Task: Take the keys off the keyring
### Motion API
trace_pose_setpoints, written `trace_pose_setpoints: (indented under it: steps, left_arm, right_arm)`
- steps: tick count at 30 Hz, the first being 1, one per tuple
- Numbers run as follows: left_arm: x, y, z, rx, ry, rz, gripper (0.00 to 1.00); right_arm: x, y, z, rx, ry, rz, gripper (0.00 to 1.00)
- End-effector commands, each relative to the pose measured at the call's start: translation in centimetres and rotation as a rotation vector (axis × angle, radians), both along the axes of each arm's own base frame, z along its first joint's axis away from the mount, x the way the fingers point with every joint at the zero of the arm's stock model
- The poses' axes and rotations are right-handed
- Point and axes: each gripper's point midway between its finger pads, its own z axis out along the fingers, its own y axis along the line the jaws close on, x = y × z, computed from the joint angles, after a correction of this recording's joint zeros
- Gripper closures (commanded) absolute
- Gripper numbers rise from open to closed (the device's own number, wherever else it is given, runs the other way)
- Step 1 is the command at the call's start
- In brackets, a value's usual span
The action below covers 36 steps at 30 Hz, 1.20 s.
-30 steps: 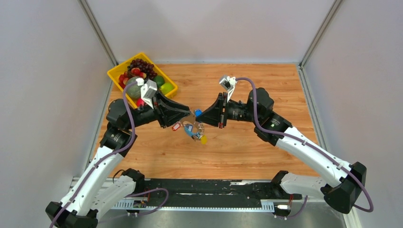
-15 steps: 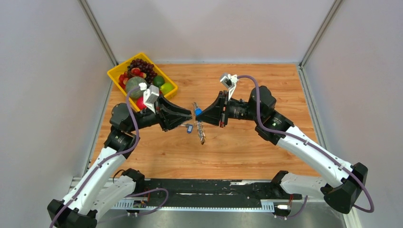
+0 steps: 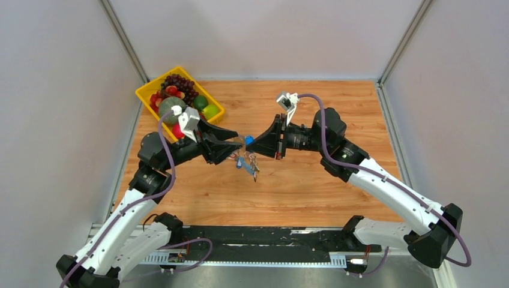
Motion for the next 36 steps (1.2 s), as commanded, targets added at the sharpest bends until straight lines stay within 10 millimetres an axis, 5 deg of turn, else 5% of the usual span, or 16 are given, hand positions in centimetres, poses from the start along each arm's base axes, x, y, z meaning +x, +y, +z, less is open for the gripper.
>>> trace_pose_setpoints:
  steps: [1, 9, 16, 25, 36]
  left_arm:
    - [3.6, 2.4, 0.5, -0.023, 0.175, 0.279, 0.37]
    - [3.7, 1.4, -4.1, -0.043, 0.535, 0.267, 0.27]
    - [3.7, 0.3, -6.0, -0.036, 0.741, 0.239, 0.23]
    - [4.6, -2.2, -8.0, -0.136, 0.996, 0.138, 0.18]
    - [5.7, -3.6, -9.0, -0.270, 1.119, 0.077, 0.23]
  right_arm:
    - [1.8, -0.5, 1.2, 0.047, 0.027, -0.125, 1.00]
    - [6.8, -1.7, -5.6, 0.007, 0.561, -0.375, 1.00]
    - [6.9, -1.2, -8.7, -0.030, 0.826, -0.331, 1.00]
    - [5.7, -0.3, -8.5, -0.072, 0.806, -0.214, 1.00]
    - [4.8, 0.5, -8.0, -0.068, 0.749, -0.134, 1.00]
